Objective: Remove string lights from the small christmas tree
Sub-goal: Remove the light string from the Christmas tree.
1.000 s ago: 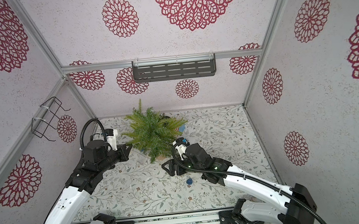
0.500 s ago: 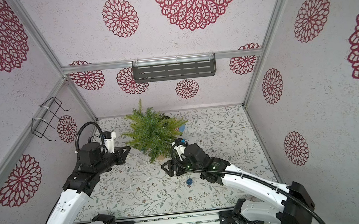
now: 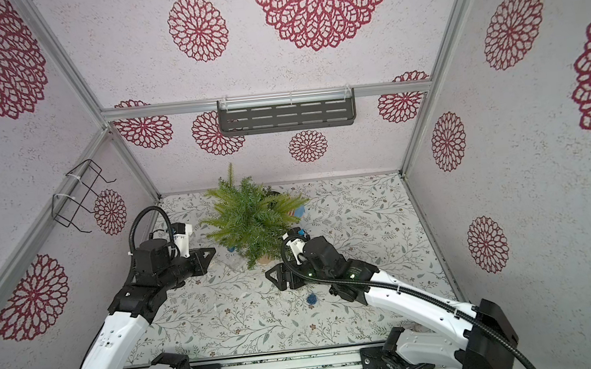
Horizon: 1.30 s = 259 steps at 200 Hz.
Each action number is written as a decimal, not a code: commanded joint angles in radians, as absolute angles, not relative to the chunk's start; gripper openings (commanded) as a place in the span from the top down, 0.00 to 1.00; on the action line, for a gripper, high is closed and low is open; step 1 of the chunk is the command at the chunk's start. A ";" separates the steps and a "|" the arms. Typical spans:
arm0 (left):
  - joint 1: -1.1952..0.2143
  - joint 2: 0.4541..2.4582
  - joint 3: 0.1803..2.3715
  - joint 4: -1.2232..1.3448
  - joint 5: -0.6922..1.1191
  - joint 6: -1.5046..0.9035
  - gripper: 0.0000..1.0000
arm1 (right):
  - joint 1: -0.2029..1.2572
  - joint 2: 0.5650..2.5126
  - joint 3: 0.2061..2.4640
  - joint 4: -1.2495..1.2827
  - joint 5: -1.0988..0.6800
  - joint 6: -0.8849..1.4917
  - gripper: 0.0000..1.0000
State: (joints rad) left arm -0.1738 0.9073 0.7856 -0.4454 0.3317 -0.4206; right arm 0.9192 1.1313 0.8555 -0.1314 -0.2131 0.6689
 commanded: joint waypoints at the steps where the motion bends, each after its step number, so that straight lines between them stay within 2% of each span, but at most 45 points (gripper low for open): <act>1: -0.164 0.899 0.775 -0.416 0.343 -0.420 1.00 | 0.922 1.121 0.877 -0.097 -0.208 0.640 0.13; 68: -0.133 0.923 0.785 -0.343 0.288 -0.441 1.00 | 0.923 1.104 0.874 -0.097 -0.204 0.640 0.13; 190: -0.038 1.139 0.861 -0.192 0.386 -0.515 1.00 | 0.922 1.082 0.873 -0.101 -0.192 0.637 0.13; 259: 0.014 1.169 0.836 -0.172 0.400 -0.527 1.00 | 0.923 1.073 0.867 -0.101 -0.189 0.635 0.13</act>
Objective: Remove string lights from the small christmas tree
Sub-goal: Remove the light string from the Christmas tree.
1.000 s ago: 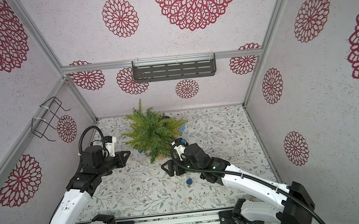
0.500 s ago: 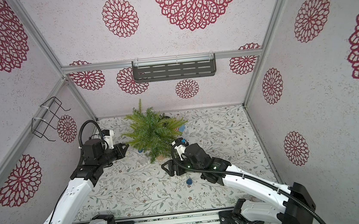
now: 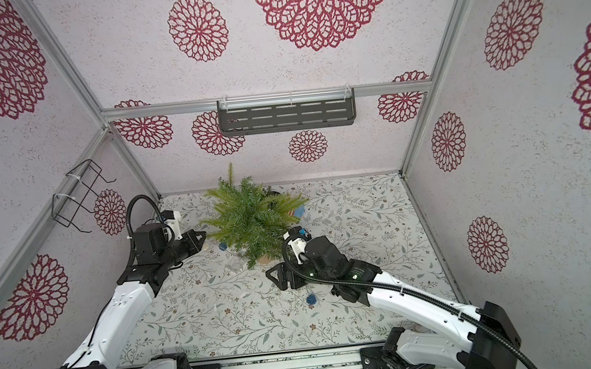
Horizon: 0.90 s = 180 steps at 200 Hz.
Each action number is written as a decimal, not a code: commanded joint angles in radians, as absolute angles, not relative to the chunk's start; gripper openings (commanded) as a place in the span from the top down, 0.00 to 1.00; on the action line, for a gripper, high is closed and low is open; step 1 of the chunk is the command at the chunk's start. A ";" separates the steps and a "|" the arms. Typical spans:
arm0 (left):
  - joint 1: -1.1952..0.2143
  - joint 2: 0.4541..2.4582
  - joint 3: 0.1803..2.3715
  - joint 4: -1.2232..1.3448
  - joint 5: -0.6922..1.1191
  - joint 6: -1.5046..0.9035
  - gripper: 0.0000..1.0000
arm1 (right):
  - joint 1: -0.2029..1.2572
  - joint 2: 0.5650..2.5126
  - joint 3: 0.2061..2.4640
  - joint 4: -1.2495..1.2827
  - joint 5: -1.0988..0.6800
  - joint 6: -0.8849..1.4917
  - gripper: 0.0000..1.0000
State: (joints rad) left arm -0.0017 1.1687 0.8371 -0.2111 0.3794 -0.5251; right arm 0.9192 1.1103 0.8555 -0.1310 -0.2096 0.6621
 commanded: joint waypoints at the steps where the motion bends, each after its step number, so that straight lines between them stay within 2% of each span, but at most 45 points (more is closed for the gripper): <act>1: 0.015 1.168 0.835 -0.172 0.400 -0.527 1.00 | 0.923 1.074 0.867 -0.101 -0.189 0.636 0.13; 88: 0.072 1.021 0.794 -0.359 0.348 -0.508 1.00 | 0.923 1.068 0.867 -0.101 -0.184 0.633 0.13; 119: 0.066 0.935 0.757 -0.392 0.408 -0.556 1.00 | 0.923 1.070 0.868 -0.101 -0.180 0.630 0.13; 148: 0.022 0.840 0.735 -0.449 0.410 -0.584 1.00 | 0.922 1.058 0.875 -0.115 -0.150 0.615 0.13; 180: -0.091 0.789 0.737 -0.503 0.381 -0.614 1.00 | 0.915 1.040 0.907 -0.181 -0.090 0.585 0.13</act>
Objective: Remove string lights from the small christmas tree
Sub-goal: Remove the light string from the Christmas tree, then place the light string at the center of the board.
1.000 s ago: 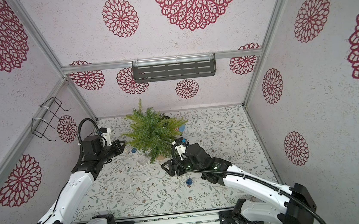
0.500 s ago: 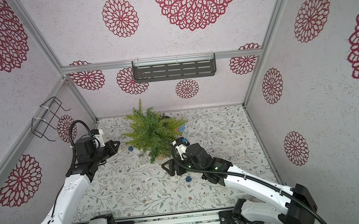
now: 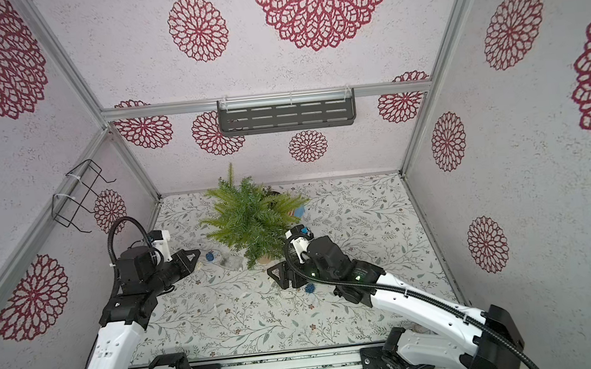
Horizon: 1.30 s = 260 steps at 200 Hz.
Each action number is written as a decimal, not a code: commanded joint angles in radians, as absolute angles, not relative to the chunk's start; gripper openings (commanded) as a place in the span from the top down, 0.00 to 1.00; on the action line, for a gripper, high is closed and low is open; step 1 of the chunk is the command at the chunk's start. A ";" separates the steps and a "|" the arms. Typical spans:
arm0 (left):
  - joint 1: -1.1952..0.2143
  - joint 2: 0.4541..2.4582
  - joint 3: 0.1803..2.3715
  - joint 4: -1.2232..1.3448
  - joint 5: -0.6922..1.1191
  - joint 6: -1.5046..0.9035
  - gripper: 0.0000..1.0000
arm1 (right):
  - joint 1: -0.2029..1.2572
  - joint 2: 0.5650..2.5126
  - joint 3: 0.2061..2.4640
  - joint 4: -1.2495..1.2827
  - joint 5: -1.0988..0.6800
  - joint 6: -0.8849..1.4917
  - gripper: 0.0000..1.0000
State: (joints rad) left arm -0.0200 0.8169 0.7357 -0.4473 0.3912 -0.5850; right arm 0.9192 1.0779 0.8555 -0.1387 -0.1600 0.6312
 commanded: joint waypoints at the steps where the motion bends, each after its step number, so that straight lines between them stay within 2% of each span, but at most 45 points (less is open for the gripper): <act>1: -0.096 0.788 0.738 -0.505 0.378 -0.615 1.00 | 0.915 1.040 0.908 -0.184 -0.088 0.584 0.13; 35: -0.248 0.776 0.749 -0.531 0.314 -0.674 1.00 | 0.889 1.009 0.949 -0.259 -0.008 0.556 0.12; 79: -0.514 0.766 0.739 -0.472 0.220 -0.791 1.00 | 0.813 0.955 0.958 -0.305 0.040 0.547 0.10; 139: -0.843 0.969 0.807 -0.291 0.157 -0.816 1.00 | 0.663 0.935 0.970 -0.359 0.078 0.550 0.10; 197: -0.982 1.223 0.918 -0.037 0.203 -0.767 1.00 | 0.594 0.923 0.950 -0.336 0.089 0.555 0.10; 260: -1.049 1.379 1.036 -0.067 0.165 -0.660 1.00 | 0.561 0.904 0.928 -0.329 0.092 0.556 0.10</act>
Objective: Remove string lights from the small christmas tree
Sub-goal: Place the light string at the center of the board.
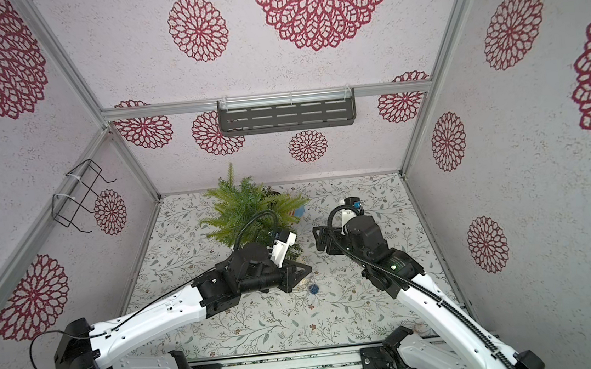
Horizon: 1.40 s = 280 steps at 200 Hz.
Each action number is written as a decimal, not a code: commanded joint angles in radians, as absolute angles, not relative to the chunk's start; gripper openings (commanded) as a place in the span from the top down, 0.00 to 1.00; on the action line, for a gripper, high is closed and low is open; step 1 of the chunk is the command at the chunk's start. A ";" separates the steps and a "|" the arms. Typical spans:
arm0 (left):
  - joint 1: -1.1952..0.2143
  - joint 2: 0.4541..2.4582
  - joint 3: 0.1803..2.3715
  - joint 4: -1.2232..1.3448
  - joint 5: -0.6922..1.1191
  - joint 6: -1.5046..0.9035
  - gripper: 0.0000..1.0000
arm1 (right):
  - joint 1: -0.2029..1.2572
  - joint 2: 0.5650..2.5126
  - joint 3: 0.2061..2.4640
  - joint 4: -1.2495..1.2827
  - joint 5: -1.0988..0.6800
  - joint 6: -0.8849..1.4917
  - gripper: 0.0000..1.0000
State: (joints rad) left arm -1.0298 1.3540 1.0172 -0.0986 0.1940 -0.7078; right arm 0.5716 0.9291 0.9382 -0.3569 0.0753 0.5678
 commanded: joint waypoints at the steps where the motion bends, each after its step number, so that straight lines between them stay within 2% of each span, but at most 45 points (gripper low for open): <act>1: -1.049 1.380 1.036 -0.066 0.164 -0.661 1.00 | 0.561 0.905 0.928 -0.329 0.092 0.556 0.10; 8: -1.049 1.385 1.032 -0.060 0.156 -0.660 1.00 | 0.559 0.903 0.926 -0.327 0.092 0.557 0.10; 17: -1.049 1.390 1.029 -0.060 0.146 -0.657 0.95 | 0.557 0.903 0.921 -0.325 0.092 0.555 0.10; 57: -1.049 1.390 1.001 -0.084 0.078 -0.637 0.71 | 0.551 0.905 0.896 -0.321 0.102 0.561 0.09; 74: -1.049 1.383 0.992 -0.104 0.068 -0.624 0.57 | 0.551 0.906 0.884 -0.322 0.124 0.561 0.09; 99: -1.049 1.366 0.992 -0.144 0.052 -0.614 0.50 | 0.551 0.909 0.879 -0.330 0.163 0.556 0.09; 160: -1.045 1.285 0.985 -0.212 -0.025 -0.550 0.49 | 0.549 0.936 0.861 -0.332 0.233 0.533 0.08; 178: -1.017 1.245 0.988 -0.225 0.001 -0.540 0.46 | 0.546 0.952 0.895 -0.392 0.278 0.536 0.08; 215: -0.909 1.144 0.983 -0.219 0.077 -0.544 0.44 | 0.543 0.946 0.973 -0.458 0.558 0.496 0.07; 249: -0.858 1.089 0.991 -0.250 0.084 -0.535 0.44 | 0.510 0.967 0.917 -0.331 0.792 0.462 0.02; 280: -0.854 1.046 0.961 -0.249 0.078 -0.551 0.44 | 0.366 1.019 0.790 -0.100 0.823 0.401 0.02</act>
State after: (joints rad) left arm -0.8612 1.0775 0.9840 -0.2321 0.0673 -0.5568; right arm 0.4633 0.9779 0.8646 -0.2836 0.7017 0.4625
